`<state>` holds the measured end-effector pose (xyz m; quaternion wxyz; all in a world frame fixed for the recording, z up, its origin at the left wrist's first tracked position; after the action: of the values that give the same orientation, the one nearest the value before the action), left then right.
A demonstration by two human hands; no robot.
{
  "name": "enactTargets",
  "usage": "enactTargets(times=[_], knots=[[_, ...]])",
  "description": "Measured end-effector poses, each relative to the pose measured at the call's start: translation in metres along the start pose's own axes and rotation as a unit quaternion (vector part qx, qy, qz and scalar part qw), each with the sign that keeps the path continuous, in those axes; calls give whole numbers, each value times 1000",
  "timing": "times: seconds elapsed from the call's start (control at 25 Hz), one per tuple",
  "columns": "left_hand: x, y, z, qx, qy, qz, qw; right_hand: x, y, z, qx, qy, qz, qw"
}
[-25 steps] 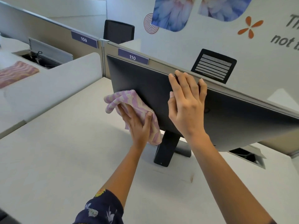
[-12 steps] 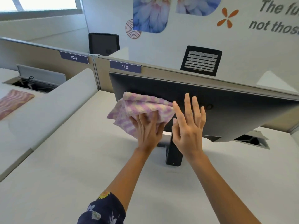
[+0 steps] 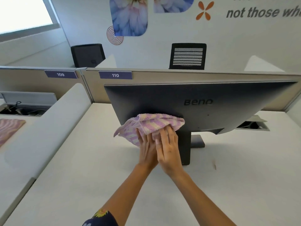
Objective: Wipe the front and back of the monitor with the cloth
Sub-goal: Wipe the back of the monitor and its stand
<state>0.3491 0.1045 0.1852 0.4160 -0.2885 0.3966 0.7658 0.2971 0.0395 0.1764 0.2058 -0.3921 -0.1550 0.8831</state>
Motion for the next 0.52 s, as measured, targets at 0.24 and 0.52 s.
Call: enactTargets(times=[0.24, 0.52], knots=[[59, -95, -89, 81, -148, -43, 985, -5, 3, -6, -90, 28, -111, 989], [-55, 24, 78, 230, -14, -141, 963, -37, 32, 50, -19, 186, -162, 969]])
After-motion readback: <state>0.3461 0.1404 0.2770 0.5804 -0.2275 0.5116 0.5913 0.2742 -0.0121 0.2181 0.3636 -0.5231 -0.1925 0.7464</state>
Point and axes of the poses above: each hand's wrist, its own x-axis away from the middle knuckle, its own z-axis out of the back of the hand, y = z × x, the point moved 9 cm from there along -x, towards the middle knuckle, and after that the axes turned 12 degrees about x, right-handed, at the moved point
